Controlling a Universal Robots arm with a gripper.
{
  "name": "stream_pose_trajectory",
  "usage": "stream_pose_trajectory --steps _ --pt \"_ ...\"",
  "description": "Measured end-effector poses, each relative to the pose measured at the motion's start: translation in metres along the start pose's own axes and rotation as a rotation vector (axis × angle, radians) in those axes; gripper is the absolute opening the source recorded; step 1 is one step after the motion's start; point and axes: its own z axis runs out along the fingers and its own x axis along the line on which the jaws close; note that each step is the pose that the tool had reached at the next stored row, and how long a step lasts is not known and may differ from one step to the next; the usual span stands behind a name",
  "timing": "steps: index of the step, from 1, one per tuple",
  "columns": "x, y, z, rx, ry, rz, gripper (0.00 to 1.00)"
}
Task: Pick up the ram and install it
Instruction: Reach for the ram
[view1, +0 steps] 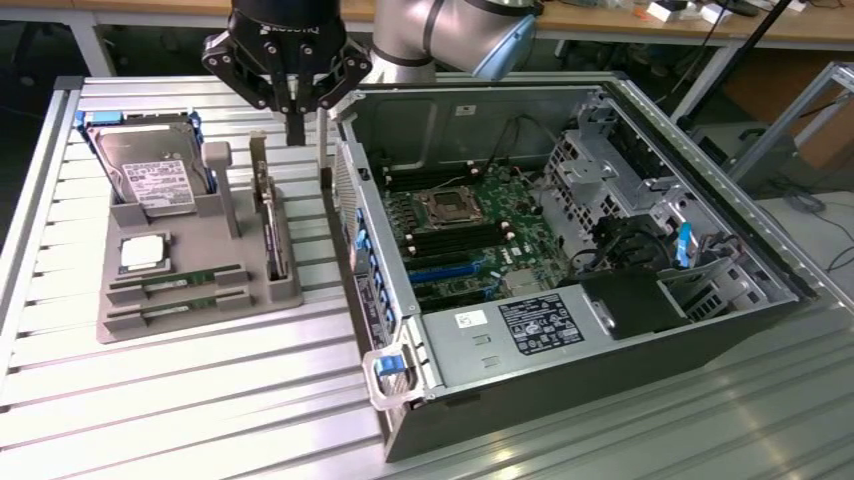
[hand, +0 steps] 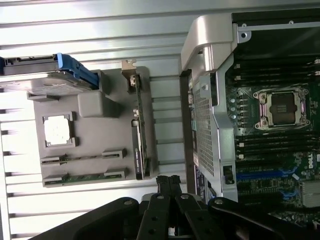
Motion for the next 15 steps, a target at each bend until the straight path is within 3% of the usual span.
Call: stream_pose_trajectory --steps 15 --pt "0.0087 -0.0006 -0.0002 0.0000 0.0000 0.000 0.10"
